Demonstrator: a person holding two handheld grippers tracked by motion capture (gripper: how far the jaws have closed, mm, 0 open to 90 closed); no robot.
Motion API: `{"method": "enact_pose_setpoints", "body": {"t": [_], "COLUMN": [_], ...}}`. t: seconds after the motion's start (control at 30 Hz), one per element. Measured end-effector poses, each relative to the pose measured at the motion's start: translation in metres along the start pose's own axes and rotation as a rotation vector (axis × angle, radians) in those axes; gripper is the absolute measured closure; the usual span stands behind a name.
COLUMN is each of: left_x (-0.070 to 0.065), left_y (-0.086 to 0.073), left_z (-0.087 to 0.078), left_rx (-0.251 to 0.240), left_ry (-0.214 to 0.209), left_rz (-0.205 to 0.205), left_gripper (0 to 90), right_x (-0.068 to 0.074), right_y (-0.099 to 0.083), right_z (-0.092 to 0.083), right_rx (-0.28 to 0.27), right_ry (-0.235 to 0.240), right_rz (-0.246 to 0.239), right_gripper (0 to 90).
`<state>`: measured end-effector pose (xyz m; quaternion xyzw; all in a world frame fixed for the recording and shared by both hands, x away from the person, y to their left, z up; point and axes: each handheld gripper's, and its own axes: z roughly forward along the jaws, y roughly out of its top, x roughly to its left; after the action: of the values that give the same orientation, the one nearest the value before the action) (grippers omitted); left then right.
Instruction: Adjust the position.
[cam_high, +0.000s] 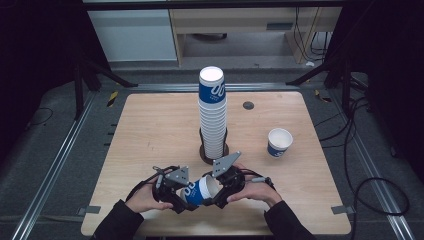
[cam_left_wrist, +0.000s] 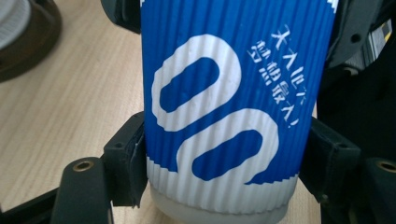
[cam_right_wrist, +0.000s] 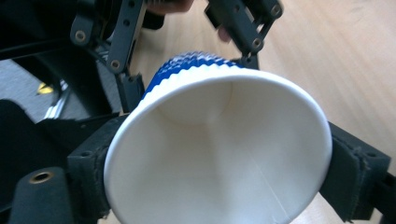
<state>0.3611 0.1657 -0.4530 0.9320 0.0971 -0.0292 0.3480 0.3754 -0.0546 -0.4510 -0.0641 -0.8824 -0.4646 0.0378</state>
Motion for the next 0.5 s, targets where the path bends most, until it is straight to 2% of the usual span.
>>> {"method": "enact_pose_setpoints", "body": {"t": [0.13,0.27,0.4,0.5], "left_x": [0.006,0.009,0.011,0.009], "left_y": [-0.003,-0.006,-0.007,-0.005], "left_z": [-0.012,-0.023,-0.03,-0.03], "left_rx": [-0.068,-0.167,-0.255,-0.3], "left_ry": [0.032,0.069,0.104,0.12], "left_rz": [-0.035,-0.084,-0.12,-0.128], "left_gripper": [27.3,27.3,27.2,27.2], "right_x": [-0.004,-0.009,-0.013,-0.014], "right_y": [0.002,0.002,0.001,0.001], "right_z": [-0.011,-0.024,-0.034,-0.036], "right_rx": [-0.071,-0.148,-0.218,-0.255], "right_ry": [-0.04,-0.073,-0.088,-0.084], "right_rz": [0.028,0.062,0.096,0.121], "right_gripper": [7.9,7.5,7.8,8.1]}}
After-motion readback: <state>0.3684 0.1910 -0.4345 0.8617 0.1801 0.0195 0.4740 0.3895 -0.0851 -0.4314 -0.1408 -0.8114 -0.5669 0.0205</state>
